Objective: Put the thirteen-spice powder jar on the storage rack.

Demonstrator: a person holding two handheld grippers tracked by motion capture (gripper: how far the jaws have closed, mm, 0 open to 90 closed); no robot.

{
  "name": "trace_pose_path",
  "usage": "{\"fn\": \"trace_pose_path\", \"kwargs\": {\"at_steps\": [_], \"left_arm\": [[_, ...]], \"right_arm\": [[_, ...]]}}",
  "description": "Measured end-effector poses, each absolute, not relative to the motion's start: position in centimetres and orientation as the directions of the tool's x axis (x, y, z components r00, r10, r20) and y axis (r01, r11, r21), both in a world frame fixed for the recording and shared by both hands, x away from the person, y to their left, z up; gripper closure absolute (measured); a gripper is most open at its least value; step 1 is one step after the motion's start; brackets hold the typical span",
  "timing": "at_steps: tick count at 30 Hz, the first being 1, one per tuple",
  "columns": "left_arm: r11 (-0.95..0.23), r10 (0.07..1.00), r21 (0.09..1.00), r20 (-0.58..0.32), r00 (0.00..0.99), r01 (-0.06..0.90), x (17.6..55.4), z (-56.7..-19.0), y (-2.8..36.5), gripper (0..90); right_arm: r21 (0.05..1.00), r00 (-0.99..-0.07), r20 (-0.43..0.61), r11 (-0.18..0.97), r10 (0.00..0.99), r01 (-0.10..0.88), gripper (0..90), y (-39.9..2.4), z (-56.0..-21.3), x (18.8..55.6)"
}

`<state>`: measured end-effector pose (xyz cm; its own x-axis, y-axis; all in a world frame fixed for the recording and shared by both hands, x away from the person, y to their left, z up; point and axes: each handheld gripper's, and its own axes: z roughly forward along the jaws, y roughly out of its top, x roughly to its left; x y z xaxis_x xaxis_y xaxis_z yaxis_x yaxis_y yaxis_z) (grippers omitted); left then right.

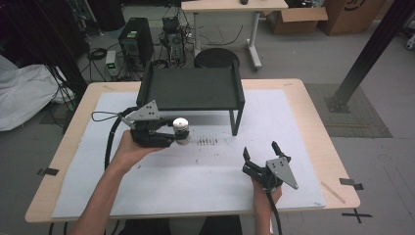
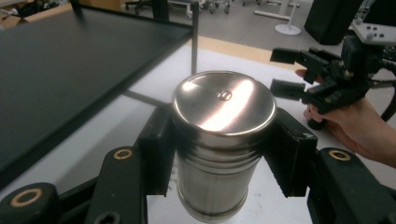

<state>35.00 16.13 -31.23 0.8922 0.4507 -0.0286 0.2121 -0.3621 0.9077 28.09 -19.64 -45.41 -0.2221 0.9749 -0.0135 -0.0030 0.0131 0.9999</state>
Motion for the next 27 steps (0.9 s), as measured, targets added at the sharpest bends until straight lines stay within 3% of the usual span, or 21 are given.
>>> {"fn": "trace_pose_path", "kwargs": {"at_steps": [27], "left_arm": [[-0.359,0.464,0.915,0.003,0.886,0.185,39.9,-26.3,15.2,48.8]], "right_arm": [[1.000,-0.225,-0.014,0.014,0.974,-0.002,5.5,-19.6,-45.4,28.1]]}}
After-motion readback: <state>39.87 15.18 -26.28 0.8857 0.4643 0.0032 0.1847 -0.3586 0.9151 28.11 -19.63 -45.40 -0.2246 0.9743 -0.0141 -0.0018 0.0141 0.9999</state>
